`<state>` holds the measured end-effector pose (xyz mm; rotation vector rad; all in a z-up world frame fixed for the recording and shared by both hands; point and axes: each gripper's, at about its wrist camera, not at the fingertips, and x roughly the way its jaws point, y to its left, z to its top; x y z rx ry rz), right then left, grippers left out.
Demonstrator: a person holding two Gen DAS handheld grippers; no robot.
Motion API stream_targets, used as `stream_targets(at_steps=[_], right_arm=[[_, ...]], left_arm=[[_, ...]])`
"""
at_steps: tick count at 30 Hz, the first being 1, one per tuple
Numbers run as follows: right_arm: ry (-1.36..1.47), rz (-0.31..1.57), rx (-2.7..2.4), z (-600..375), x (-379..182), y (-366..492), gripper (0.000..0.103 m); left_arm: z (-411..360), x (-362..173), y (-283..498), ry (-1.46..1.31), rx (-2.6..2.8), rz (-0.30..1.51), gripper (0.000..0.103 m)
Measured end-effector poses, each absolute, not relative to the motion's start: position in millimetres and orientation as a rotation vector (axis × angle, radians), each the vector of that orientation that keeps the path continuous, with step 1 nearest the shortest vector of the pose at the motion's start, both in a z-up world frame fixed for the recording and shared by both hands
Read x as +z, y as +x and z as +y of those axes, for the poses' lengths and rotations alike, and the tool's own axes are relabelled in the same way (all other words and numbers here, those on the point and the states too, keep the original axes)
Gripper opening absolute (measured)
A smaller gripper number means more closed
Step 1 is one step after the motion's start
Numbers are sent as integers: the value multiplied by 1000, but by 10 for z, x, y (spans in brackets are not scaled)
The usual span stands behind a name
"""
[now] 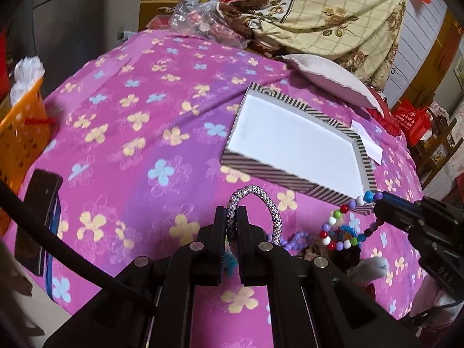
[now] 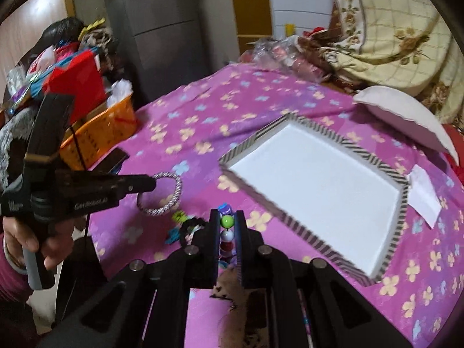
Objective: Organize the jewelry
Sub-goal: 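Carry both bracelets into the striped tray and open both tools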
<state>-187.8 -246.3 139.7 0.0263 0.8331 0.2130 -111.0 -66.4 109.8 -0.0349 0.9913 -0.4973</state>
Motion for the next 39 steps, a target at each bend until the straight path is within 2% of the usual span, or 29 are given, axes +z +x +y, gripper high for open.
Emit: stream_targets(at_steps=[12,24,32,39], right_arm=[[40,839,109,-2886,1419,-1573,9],[108,876,92,-3010,1150,-1065,9],[224,927,111,-3075,821,-705,9],[277,1056,-24,-3402,339,-509,9]], left_arm=[[-1223,1183,-869,90,-490,929,0],[-1665,891,-372,135,-449,980,0],[-1748,637,-119,143,-396,1033,1],[-1739,452,-3,142,-368,1072,1]])
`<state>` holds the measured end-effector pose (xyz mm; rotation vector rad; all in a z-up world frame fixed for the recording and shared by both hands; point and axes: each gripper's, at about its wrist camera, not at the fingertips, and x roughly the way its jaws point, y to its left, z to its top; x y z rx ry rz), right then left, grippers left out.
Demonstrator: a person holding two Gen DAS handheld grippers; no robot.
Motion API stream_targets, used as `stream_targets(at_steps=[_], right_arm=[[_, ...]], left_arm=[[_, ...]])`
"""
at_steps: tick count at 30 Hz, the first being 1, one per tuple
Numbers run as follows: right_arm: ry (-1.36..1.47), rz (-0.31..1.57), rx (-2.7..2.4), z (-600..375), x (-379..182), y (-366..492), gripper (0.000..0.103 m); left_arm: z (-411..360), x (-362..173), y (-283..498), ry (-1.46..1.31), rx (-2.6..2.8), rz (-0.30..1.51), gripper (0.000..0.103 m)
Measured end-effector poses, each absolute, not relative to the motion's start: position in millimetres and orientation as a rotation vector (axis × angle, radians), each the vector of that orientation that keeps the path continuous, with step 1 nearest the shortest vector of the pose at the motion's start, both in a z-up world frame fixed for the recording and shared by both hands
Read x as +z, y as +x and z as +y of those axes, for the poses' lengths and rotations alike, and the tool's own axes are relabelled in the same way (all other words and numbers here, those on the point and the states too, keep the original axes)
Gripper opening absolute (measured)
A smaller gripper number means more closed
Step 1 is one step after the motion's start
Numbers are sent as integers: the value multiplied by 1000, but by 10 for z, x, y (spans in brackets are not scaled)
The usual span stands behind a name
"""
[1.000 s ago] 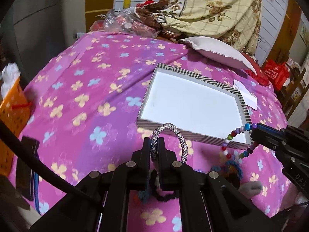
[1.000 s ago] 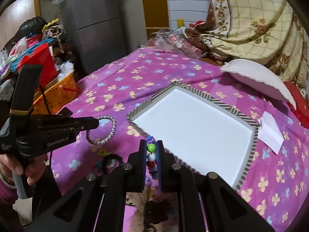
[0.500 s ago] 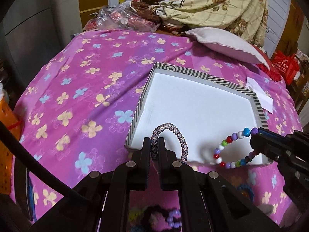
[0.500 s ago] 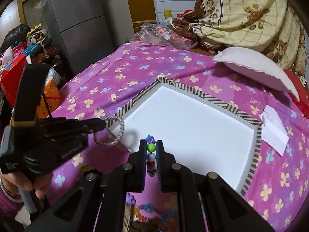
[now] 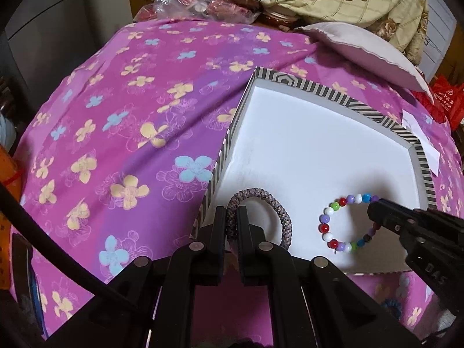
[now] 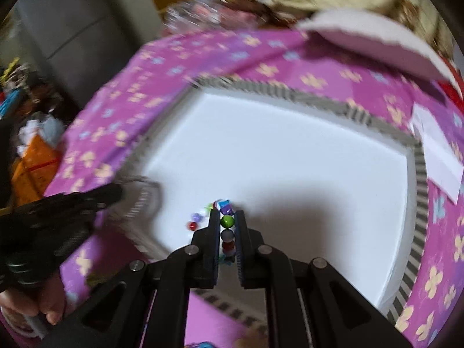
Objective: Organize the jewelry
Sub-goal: 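Carry both bracelets into the striped tray and open both tools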
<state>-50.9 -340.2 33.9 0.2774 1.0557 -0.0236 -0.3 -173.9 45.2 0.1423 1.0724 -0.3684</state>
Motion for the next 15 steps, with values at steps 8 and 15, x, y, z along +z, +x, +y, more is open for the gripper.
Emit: stream_targets(at_steps=[8,15], right_arm=[[297,1076,21,-3285,257,-490,11],[333,1029,-5,-3376,482,-671,33]], left_arm=[[-1764,399,132,104,-340,1071,1],[-1740,469,104,93,-359,1055,6]])
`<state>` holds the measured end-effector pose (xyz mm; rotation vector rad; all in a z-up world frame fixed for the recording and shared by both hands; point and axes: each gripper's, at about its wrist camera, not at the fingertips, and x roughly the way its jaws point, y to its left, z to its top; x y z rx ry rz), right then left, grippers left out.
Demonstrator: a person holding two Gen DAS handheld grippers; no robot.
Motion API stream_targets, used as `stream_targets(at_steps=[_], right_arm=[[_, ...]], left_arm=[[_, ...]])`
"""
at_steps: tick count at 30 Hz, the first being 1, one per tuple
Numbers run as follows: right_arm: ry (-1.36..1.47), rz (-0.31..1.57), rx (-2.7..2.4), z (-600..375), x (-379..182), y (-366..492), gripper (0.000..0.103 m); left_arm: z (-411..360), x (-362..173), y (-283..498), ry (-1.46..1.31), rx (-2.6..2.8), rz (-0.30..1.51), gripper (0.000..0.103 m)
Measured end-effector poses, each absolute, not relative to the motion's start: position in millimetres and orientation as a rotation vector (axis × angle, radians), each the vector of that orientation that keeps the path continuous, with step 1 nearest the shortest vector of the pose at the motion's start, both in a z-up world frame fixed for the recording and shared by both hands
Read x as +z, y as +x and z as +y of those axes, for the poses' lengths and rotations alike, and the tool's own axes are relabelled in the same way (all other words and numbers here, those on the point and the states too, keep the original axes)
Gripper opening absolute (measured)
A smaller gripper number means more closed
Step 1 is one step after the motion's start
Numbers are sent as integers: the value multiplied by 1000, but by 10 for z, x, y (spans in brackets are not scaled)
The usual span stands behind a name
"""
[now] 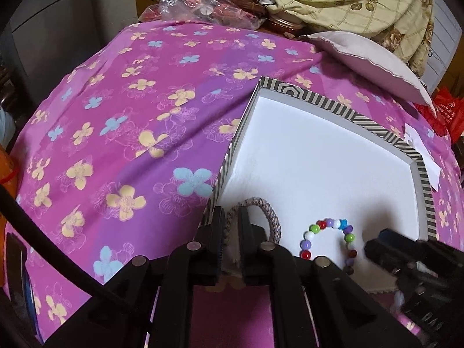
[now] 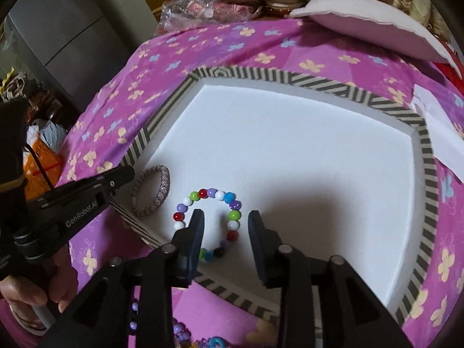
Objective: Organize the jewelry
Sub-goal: 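Carry both bracelets into the striped tray and open both tools, then move both tools back toward the remaining accessories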
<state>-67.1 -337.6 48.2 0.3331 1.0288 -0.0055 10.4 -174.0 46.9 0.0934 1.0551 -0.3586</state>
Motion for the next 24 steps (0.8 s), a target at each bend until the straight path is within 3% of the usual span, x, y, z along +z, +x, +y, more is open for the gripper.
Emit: stream_targets(at_steps=[3,7,15,24], right_arm=[[317,983,-8,-3361,654,-800,34],[298,909,-17,-3346,919,-1055,49],[277,738,-44,-3381,1451,-1778,66],[250,743,-43,-3332,1420,-2426,66]], left_arm=[[-1713,505,6,113,-371,1044,13],[-1649,586,-143,111,-385,1031,14],[-1565,797,-500,120,-409,988,14],[-1489,1048,-1026,138,-425,912,14]])
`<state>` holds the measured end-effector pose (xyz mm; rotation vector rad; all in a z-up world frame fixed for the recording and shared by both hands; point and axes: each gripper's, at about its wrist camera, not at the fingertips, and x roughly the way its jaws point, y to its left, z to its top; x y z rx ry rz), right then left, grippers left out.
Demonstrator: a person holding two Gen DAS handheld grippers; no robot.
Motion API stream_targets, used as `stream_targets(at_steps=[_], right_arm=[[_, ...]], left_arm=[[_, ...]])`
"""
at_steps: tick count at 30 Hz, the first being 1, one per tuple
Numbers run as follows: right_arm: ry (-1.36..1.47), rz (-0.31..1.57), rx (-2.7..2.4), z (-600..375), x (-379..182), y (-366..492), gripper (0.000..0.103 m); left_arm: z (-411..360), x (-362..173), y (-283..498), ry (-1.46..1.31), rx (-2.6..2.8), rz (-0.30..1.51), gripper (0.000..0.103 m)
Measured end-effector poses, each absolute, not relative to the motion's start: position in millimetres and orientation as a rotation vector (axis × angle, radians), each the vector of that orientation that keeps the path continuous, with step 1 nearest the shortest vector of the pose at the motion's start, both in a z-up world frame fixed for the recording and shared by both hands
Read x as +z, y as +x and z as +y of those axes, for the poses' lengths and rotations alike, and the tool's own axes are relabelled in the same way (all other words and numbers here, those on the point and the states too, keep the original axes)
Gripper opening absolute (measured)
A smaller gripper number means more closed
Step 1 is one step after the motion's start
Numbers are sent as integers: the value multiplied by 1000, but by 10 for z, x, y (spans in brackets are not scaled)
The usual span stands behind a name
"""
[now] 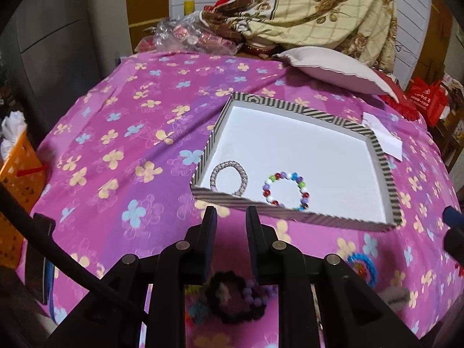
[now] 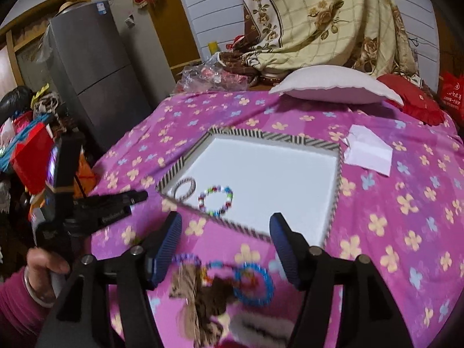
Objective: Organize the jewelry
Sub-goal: 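Move both tools back toward the remaining accessories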
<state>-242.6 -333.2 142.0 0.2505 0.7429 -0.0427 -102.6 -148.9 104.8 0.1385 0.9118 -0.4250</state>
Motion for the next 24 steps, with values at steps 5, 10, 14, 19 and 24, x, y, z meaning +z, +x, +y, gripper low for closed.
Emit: stream_targets(at_steps=[5,10,14,19,24], right_arm=[[265,745,-68,-3330,1275,-2798,68],[264,816,-81,-3355,1007,-3045,70],[254,856,-99,-3371,872,-3180,69],[274,846,-113,-3415,884,-3295,69],[254,839,-111,-3348,937,-3340,69]], left_arm=[[-1378,1112,-1282,109,-448,912,20],[-1303,1039,-1532,86,-477,939,23],[-1304,914,-1638,82,-479,986,24],[-1298,828,-1787,73,-473,1005,24],[-1325,856,-1913,84,-471,989,24]])
